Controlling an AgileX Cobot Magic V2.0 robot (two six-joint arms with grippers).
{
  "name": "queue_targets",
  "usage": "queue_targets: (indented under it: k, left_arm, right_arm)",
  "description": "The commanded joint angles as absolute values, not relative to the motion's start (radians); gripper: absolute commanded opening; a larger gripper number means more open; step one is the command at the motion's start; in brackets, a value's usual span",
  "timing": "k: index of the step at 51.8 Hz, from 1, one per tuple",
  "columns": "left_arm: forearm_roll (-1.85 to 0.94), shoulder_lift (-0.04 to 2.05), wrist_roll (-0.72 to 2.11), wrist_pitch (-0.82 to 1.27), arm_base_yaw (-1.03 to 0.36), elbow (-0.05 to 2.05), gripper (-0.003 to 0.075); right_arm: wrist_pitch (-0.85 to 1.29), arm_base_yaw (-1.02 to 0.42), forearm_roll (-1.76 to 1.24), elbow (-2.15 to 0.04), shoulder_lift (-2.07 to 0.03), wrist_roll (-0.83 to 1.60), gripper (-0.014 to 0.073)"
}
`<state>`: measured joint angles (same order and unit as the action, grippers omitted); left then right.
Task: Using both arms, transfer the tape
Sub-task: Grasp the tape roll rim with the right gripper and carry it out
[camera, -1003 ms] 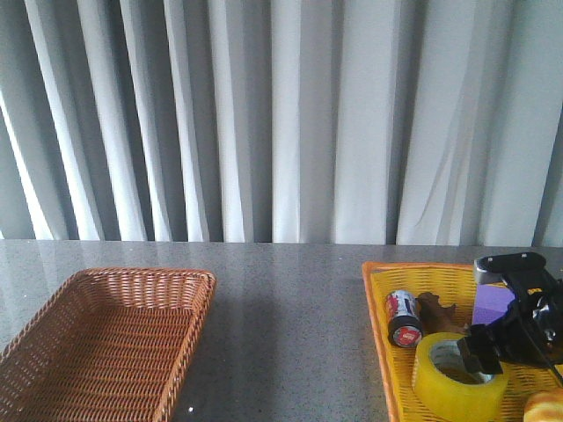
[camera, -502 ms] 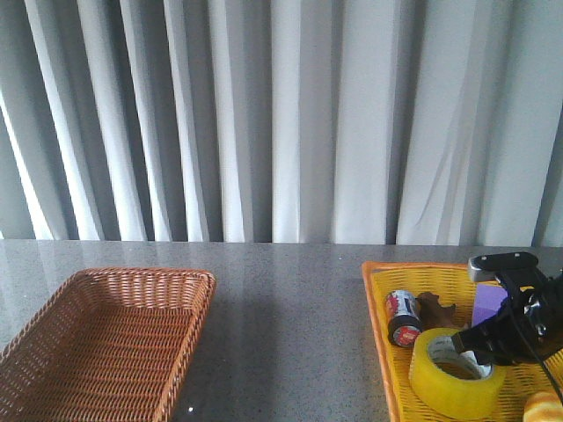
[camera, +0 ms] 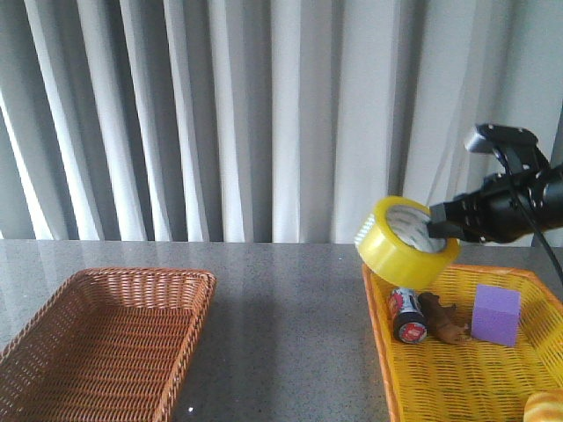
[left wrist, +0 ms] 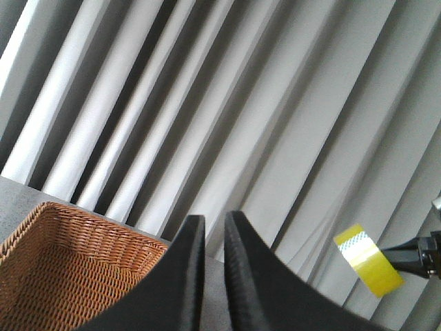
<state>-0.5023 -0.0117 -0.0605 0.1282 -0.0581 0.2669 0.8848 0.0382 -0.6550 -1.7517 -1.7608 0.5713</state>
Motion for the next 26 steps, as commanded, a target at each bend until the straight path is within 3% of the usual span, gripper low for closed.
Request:
queue_targets:
  k: [1, 13, 26]
  left_arm:
    - [-0.508, -0.018, -0.068, 0.073, -0.062, 0.299, 0.0076]
    - [-0.508, -0.018, -0.068, 0.072, -0.062, 0.294, 0.0076]
    - [-0.508, -0.018, -0.068, 0.073, -0.062, 0.294, 0.0076]
  right_arm:
    - [0.862, -0.032, -0.827, -1.803, -1.711, 0.72, -0.0005]
    - [0.831, -0.246, -0.708, -1.803, -1.822, 0.728, -0.0001]
    - [0.829, -0.331, -0.471, -1.803, -1.988, 0.605, 0.0008]
